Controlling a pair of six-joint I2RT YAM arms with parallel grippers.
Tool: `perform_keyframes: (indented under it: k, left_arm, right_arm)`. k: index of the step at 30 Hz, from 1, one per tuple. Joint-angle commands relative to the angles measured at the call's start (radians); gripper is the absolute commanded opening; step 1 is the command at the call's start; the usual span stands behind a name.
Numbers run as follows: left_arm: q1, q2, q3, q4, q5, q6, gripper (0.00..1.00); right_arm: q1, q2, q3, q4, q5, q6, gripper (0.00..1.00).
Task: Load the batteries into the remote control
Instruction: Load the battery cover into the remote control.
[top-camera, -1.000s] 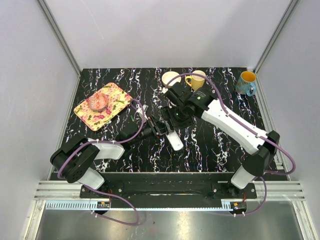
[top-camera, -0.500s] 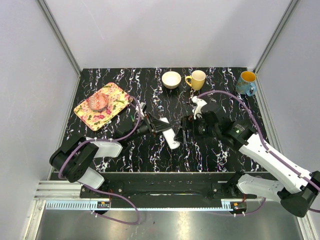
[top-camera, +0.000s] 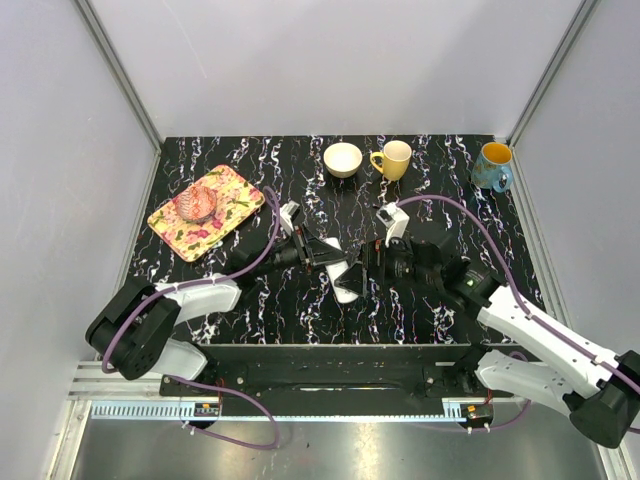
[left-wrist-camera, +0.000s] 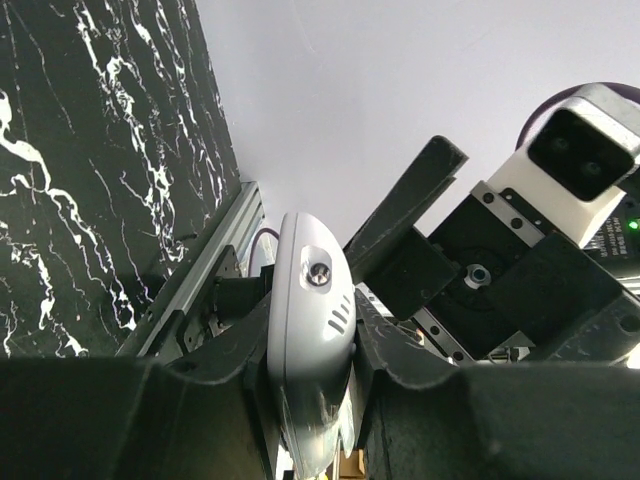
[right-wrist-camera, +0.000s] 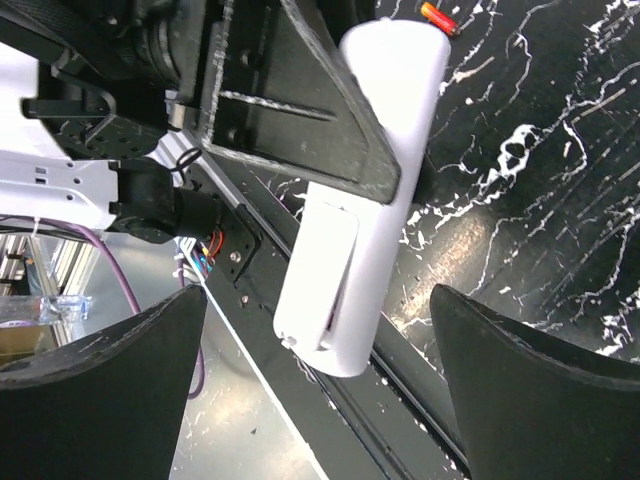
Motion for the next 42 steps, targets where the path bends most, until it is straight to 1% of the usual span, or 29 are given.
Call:
perform_keyframes:
  k: [1,5,10,15,22,35,42]
  left_arm:
    - [0.005,-0.025,0.034,-0.007,0.028,0.015,0.0]
    - [0.005,-0.025,0.031,0.003,0.029,0.008,0.0]
    - [0.005,-0.024,0.026,0.032,0.038,-0.018,0.0]
    - [0.004,-0.027,0.017,0.053,0.043,-0.03,0.0]
    - [0.002,-0.025,0.008,0.094,0.046,-0.05,0.0]
    - [0.001,-0.022,-0.026,0.158,0.055,-0.073,0.0]
    - [-0.002,-0.012,-0.031,0.174,0.046,-0.068,0.0]
  right_arm:
    - [-0.004,0.017,-0.007,0.115,-0.072,-0.003,0.98]
    - [-0.004,0.037,-0.012,0.1,-0.079,-0.038,0.98]
    - [-0.004,0.064,-0.016,0.089,-0.108,-0.087,0.95]
    - [-0.004,0.084,-0.018,0.062,-0.095,-0.114,0.93]
    - [-0.005,0.106,-0.024,0.063,-0.086,-0.114,0.91]
    - [-0.038,0.12,-0.016,0.077,-0.114,-0.1,0.9]
    - [-0.041,0.139,-0.039,0.151,-0.21,-0.043,0.92]
